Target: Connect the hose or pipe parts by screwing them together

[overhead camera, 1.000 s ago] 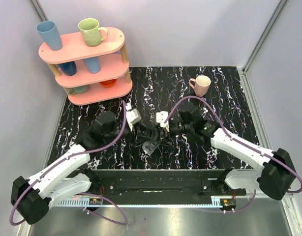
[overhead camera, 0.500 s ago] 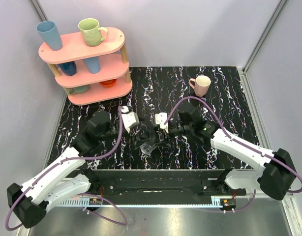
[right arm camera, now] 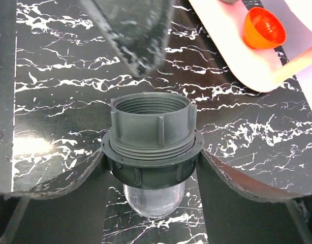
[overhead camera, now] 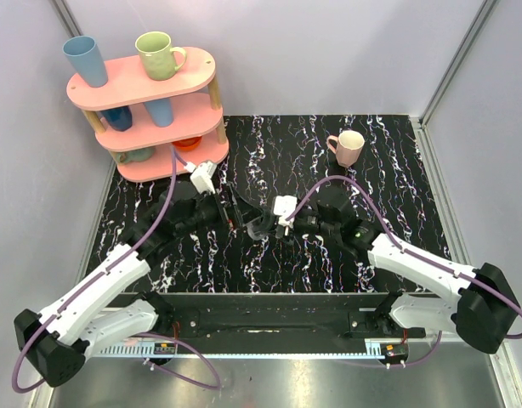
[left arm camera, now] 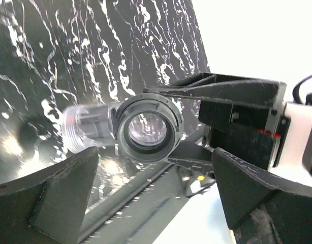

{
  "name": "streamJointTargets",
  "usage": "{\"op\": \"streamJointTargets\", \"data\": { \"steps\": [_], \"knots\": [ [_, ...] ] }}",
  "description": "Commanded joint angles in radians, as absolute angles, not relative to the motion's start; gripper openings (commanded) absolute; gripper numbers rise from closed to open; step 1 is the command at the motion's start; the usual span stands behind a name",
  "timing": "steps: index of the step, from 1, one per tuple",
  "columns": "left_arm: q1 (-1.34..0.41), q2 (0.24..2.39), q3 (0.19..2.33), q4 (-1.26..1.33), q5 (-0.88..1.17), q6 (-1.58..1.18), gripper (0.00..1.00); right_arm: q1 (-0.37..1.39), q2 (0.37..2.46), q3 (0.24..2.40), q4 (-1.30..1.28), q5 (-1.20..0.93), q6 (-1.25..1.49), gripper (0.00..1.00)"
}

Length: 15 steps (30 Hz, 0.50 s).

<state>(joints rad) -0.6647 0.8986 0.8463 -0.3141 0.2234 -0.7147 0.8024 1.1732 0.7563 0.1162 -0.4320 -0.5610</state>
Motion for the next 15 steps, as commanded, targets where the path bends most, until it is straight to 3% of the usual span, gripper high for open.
{"op": "streamJointTargets", "data": {
  "steps": [1,11,15],
  "knots": [
    [-0.652,0.942,0.890,-0.359,0.205,-1.130,0.97,0.825,1.144,0.750,0.255,-0.364,-0.597,0.00],
    [-0.650,1.063,0.951,-0.453,0.216,-1.258,0.98,0.850,1.150,0.755,0.233,-0.344,-0.627,0.00],
    [-0.650,1.074,0.948,-0.430,0.221,-1.252,0.88,0.857,1.155,0.756,0.219,-0.341,-0.632,0.00]
  ]
}}
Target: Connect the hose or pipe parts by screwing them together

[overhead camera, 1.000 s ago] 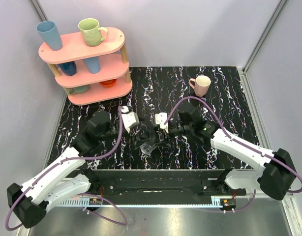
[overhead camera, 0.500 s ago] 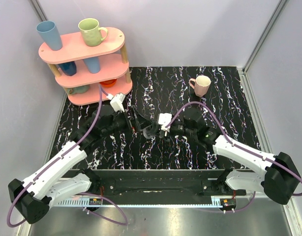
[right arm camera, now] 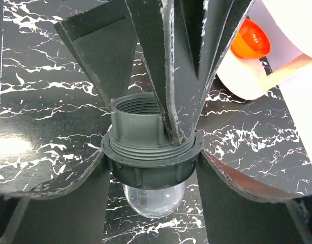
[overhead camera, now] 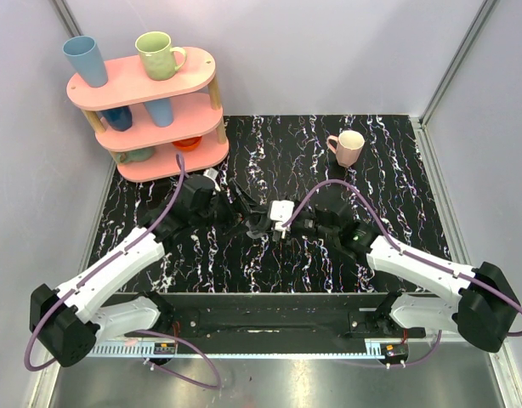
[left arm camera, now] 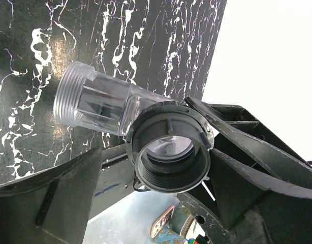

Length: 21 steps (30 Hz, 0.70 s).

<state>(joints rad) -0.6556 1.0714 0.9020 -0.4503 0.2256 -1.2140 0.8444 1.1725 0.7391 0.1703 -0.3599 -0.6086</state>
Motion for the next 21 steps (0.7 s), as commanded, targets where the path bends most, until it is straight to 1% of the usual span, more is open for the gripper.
{"op": "streamJointTargets", "data": {
  "steps": [1,2,3,5,6,8,9,11,12,14,15,17,19,20,21],
  "knots": [
    [-0.650,1.074,0.946,-0.425,0.221,-1.247,0.84,0.859,1.155,0.756,0.215,-0.341,-0.632,0.00],
    [-0.650,1.071,0.943,-0.416,0.222,-1.243,0.77,0.859,1.154,0.758,0.212,-0.342,-0.632,0.00],
    [-0.650,1.071,0.940,-0.416,0.222,-1.227,0.71,0.858,1.154,0.759,0.204,-0.347,-0.630,0.00],
    [-0.650,1.071,0.939,-0.416,0.221,-1.197,0.54,0.858,1.157,0.770,0.192,-0.350,-0.624,0.00],
    [-0.650,1.074,0.939,-0.414,0.224,-1.156,0.39,0.857,1.161,0.776,0.170,-0.360,-0.621,0.00],
    [-0.650,1.075,0.940,-0.408,0.225,-1.102,0.29,0.858,1.178,0.807,0.144,-0.376,-0.606,0.00],
    [-0.650,1.080,0.940,-0.397,0.225,-1.038,0.21,0.857,1.181,0.816,0.127,-0.397,-0.595,0.00],
    [-0.650,1.081,0.939,-0.358,0.239,-0.970,0.13,0.857,1.203,0.844,0.115,-0.420,-0.569,0.00],
    [-0.650,1.080,0.934,-0.333,0.253,-0.892,0.07,0.857,1.209,0.851,0.101,-0.452,-0.562,0.00],
    [-0.650,1.068,0.905,-0.232,0.306,-0.806,0.01,0.850,1.227,0.882,0.086,-0.495,-0.537,0.00],
    [-0.650,1.060,0.888,-0.189,0.331,-0.719,0.00,0.844,1.233,0.891,0.068,-0.550,-0.529,0.00],
    [-0.650,1.026,0.829,-0.068,0.371,-0.645,0.00,0.825,1.249,0.920,0.049,-0.638,-0.506,0.00],
    [-0.650,0.991,0.790,-0.005,0.405,-0.508,0.00,0.810,1.261,0.939,0.032,-0.692,-0.492,0.00],
    [-0.650,0.979,0.752,0.076,0.458,-0.456,0.00,0.805,1.259,0.943,0.026,-0.745,-0.485,0.00],
    [-0.650,0.970,0.735,0.104,0.486,-0.348,0.00,0.795,1.262,0.948,0.012,-0.771,-0.482,0.00]
  ]
}}
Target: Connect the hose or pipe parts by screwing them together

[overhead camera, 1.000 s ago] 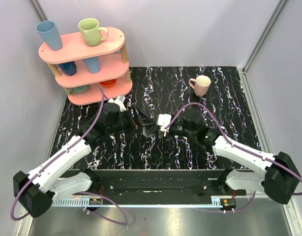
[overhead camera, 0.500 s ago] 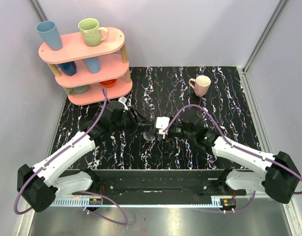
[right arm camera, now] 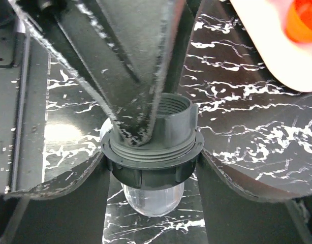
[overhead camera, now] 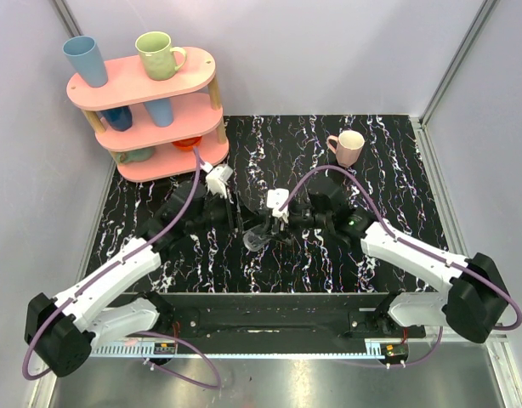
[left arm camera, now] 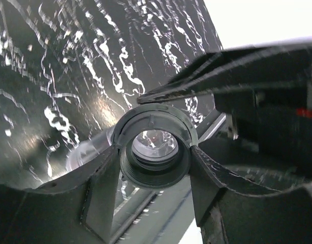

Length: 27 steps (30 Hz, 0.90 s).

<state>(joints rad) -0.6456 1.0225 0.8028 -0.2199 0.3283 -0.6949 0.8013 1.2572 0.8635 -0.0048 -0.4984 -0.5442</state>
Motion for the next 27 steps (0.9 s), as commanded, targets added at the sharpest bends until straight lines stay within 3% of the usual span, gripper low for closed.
{"op": "streamJointTargets", "data": {
  "steps": [1,4,7,8,11,12,13,14,15,21,27],
  "knots": [
    [-0.650,0.960,0.717,0.141,0.536,-0.286,0.00,0.790,1.269,0.959,0.006,-0.796,-0.480,0.00],
    [-0.652,0.939,0.689,0.138,0.878,0.118,0.00,0.784,1.285,0.982,-0.054,-0.893,-0.483,0.00],
    [-0.652,0.959,0.722,0.016,0.951,0.371,0.02,0.784,1.292,0.985,-0.086,-0.948,-0.491,0.00],
    [-0.652,0.971,0.774,-0.108,0.966,0.435,0.18,0.784,1.289,0.982,-0.089,-0.945,-0.491,0.00],
    [-0.650,1.015,0.842,-0.231,0.931,0.563,0.33,0.784,1.272,0.959,-0.087,-0.917,-0.500,0.00],
    [-0.650,1.009,0.844,-0.221,0.914,0.534,0.51,0.784,1.266,0.947,-0.087,-0.908,-0.502,0.00],
    [-0.650,1.000,0.838,-0.198,0.860,0.499,0.54,0.784,1.253,0.942,-0.087,-0.896,-0.503,0.00],
    [-0.650,0.986,0.818,-0.127,0.824,0.450,0.64,0.784,1.247,0.936,-0.089,-0.867,-0.506,0.00],
    [-0.650,0.974,0.809,-0.092,0.792,0.363,0.98,0.784,1.244,0.928,-0.089,-0.855,-0.508,0.00],
    [-0.649,0.865,0.782,-0.005,0.605,0.053,0.99,0.784,1.230,0.922,-0.089,-0.759,-0.515,0.00],
    [-0.641,0.873,0.946,-0.279,0.374,-0.160,0.99,0.784,1.224,0.905,-0.054,-0.635,-0.534,0.00]
  ]
}}
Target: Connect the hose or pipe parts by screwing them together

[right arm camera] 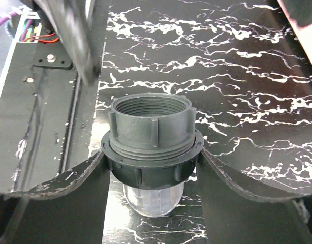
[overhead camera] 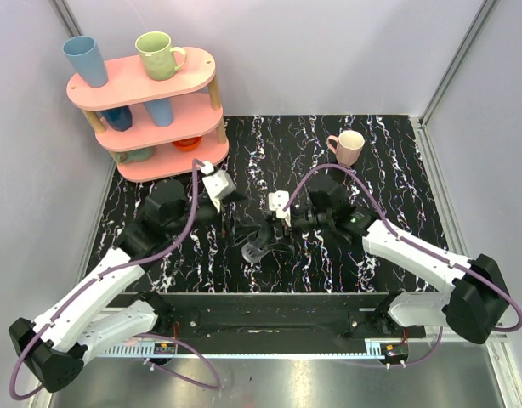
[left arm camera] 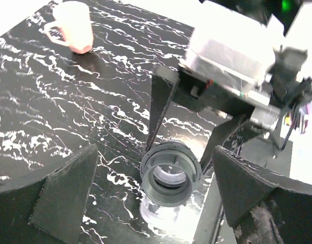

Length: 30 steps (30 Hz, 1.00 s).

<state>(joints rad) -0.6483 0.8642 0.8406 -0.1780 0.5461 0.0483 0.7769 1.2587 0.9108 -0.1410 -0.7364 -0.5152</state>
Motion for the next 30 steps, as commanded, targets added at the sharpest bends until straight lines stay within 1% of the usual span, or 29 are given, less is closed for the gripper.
{"op": "streamJointTargets", "data": {
  "steps": [1,5,6,10,11,12,14,19,25,30],
  "knots": [
    [-0.637,0.877,0.950,-0.287,0.386,-0.211,0.99,0.782,1.213,0.897,-0.035,-0.614,-0.532,0.00],
    [-0.630,0.879,0.908,-0.220,0.460,-0.502,0.99,0.785,1.180,0.842,0.108,-0.507,-0.531,0.00],
    [-0.630,0.859,0.896,-0.203,0.443,-0.552,0.99,0.785,1.164,0.816,0.130,-0.494,-0.531,0.00],
    [-0.626,0.802,0.804,-0.181,0.208,-0.826,0.96,0.792,1.132,0.764,0.225,-0.437,-0.549,0.00],
    [-0.624,0.801,0.796,-0.190,0.189,-0.941,0.96,0.795,1.128,0.758,0.238,-0.420,-0.552,0.00],
    [-0.611,0.807,0.795,-0.207,0.181,-0.986,0.94,0.796,1.126,0.756,0.236,-0.416,-0.558,0.00],
    [-0.606,0.847,0.827,-0.279,0.179,-1.087,0.93,0.807,1.126,0.758,0.221,-0.397,-0.575,0.00],
    [-0.606,0.974,0.939,-0.451,0.216,-1.181,0.93,0.836,1.140,0.762,0.203,-0.361,-0.606,0.00],
    [-0.606,1.048,0.951,-0.459,0.238,-1.241,0.92,0.854,1.149,0.769,0.187,-0.339,-0.623,0.00],
    [-0.609,1.074,0.945,-0.436,0.259,-1.269,0.86,0.861,1.160,0.772,0.186,-0.333,-0.630,0.00]
  ]
}}
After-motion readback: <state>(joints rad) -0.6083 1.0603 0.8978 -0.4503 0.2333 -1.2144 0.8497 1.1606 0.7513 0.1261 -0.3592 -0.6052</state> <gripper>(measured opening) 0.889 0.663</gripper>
